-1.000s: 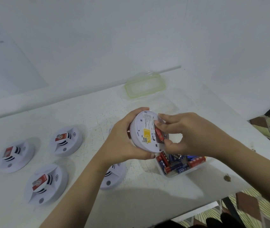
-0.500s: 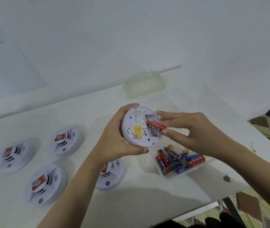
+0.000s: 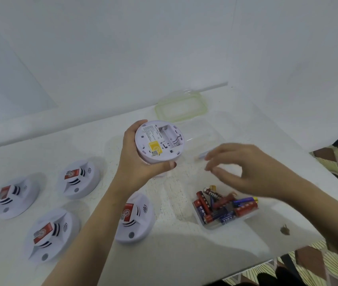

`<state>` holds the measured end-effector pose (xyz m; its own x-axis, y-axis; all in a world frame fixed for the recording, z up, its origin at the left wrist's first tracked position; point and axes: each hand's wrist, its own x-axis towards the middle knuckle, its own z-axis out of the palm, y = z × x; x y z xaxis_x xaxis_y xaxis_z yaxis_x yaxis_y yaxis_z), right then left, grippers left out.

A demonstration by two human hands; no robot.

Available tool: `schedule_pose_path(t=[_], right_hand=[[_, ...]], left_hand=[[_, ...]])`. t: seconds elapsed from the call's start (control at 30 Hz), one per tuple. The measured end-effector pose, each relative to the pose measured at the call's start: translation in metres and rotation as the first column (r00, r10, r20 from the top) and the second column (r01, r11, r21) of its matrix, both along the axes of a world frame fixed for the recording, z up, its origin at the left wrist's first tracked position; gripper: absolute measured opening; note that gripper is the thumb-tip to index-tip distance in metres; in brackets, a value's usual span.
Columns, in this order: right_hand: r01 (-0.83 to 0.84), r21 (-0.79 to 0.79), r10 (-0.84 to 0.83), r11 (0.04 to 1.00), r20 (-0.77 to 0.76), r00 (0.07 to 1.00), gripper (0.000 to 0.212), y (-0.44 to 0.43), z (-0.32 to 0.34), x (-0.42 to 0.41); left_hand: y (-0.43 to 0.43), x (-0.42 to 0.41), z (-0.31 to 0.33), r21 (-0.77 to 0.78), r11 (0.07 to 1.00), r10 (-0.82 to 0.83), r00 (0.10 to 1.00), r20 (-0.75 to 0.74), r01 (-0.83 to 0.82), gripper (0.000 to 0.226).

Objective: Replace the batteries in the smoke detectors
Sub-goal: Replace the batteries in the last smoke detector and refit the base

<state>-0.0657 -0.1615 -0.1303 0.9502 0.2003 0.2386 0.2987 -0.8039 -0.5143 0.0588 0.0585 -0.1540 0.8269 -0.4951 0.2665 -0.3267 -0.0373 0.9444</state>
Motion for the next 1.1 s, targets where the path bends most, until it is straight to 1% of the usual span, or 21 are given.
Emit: schedule_pose_path(t=[0.07,0.13,0.2,0.27,0.37,0.43,0.53,0.63,0.77,0.87,0.97,1.03,1.1], right_hand=[[0.028,0.023,-0.029,0.999,0.045,0.999,0.020,-0.009,0.006,0.021],[0.100,0.010,-0.100,0.995,0.008,0.995,0.013,-0.022,0.011,0.046],[0.149,-0.068,-0.155,0.987,-0.103,0.982,0.009,-0.034,0.013,0.070],[0.154,-0.155,-0.187,0.976,-0.227,0.956,0.008,-0.042,0.010,0.091],[0.073,-0.239,-0.163,0.968,-0.379,0.911,0.014,-0.043,0.001,0.112],[0.014,-0.275,-0.140,0.961,-0.441,0.887,0.014,-0.040,-0.005,0.122],[-0.021,-0.310,-0.130,0.950,-0.457,0.880,0.015,-0.038,-0.009,0.131],[0.022,-0.275,-0.149,0.961,-0.448,0.881,0.019,-0.039,-0.012,0.136],[-0.011,-0.274,-0.130,0.962,-0.489,0.862,0.025,-0.037,-0.016,0.136],[0.014,-0.270,-0.143,0.963,-0.465,0.874,0.019,-0.037,-0.017,0.137],[0.002,-0.251,-0.125,0.968,-0.475,0.871,0.023,-0.036,-0.016,0.138],[-0.026,-0.265,-0.111,0.964,-0.486,0.867,0.023,-0.033,-0.017,0.138],[-0.014,-0.271,-0.121,0.962,-0.475,0.872,0.016,-0.033,-0.020,0.140]], left_hand=[[-0.002,0.004,0.001,0.021,1.000,0.011,1.000,0.006,-0.011,0.098],[-0.004,0.008,0.002,0.031,0.999,0.019,1.000,0.019,-0.020,0.093],[-0.007,0.011,0.003,0.035,0.999,0.031,0.999,0.027,-0.032,0.093],[-0.009,0.014,0.004,0.020,0.999,0.032,0.999,0.010,-0.033,0.093],[-0.011,0.016,0.004,-0.002,0.999,0.040,0.999,-0.004,-0.040,0.095],[-0.012,0.016,0.004,-0.001,0.998,0.057,0.998,-0.010,-0.057,0.093],[-0.013,0.019,0.002,0.011,0.997,0.079,0.997,-0.016,-0.079,0.094],[-0.013,0.022,0.000,0.025,0.997,0.078,0.997,-0.015,-0.077,0.094],[-0.013,0.026,-0.002,0.047,0.997,0.069,0.997,-0.025,-0.068,0.092],[-0.015,0.028,-0.002,0.049,0.996,0.074,0.997,-0.024,-0.073,0.092],[-0.016,0.028,-0.003,0.045,0.997,0.070,0.997,-0.033,-0.069,0.094],[-0.015,0.029,-0.004,0.050,0.997,0.064,0.997,-0.042,-0.062,0.100],[-0.014,0.029,-0.004,0.059,0.997,0.062,0.997,-0.044,-0.059,0.105]])
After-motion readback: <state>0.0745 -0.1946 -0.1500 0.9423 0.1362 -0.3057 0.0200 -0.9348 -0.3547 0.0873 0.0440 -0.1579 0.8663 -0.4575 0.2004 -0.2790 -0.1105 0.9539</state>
